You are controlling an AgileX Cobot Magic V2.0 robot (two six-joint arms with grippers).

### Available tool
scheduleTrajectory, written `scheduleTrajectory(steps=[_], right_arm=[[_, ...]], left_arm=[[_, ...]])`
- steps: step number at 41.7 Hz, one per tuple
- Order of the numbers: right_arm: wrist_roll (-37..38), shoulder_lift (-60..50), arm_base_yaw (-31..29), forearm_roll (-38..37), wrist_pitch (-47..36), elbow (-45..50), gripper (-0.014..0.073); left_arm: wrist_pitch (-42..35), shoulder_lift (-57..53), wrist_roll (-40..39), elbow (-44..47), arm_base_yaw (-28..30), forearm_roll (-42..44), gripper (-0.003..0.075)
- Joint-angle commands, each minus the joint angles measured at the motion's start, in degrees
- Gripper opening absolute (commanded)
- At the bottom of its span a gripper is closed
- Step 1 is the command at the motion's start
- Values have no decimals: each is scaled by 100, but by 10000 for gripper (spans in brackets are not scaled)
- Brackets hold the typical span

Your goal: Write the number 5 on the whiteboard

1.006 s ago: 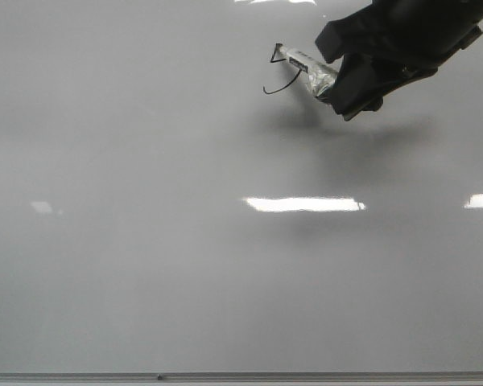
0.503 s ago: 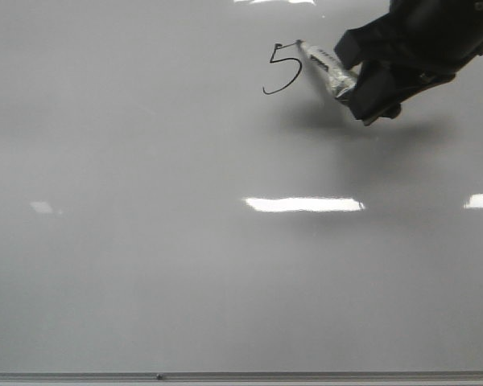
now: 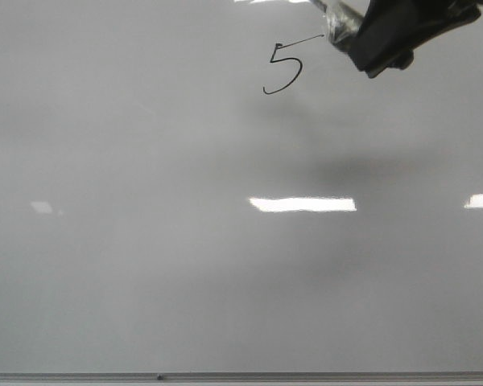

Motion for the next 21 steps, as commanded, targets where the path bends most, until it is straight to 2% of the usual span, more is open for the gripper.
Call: scheduleTrajectory(steps=[1,8,13,21], right_arm=[[-365,-538,144,40,814,-191,-61],[-1501,-981,262,179,2168,-124,-61],[-2270,-1200,262,875,2615,-106,-61],[-2987,-1231,262,1521,3062,-106,-61]], left_arm=[[-413,-45,459,-227,-236,-300,461],[-144,72,1286,-419,-922,-798,478],[72,489,1577,-739,-1690,-990,593],[98,1288,1898,-1343,-2723,-990,608]])
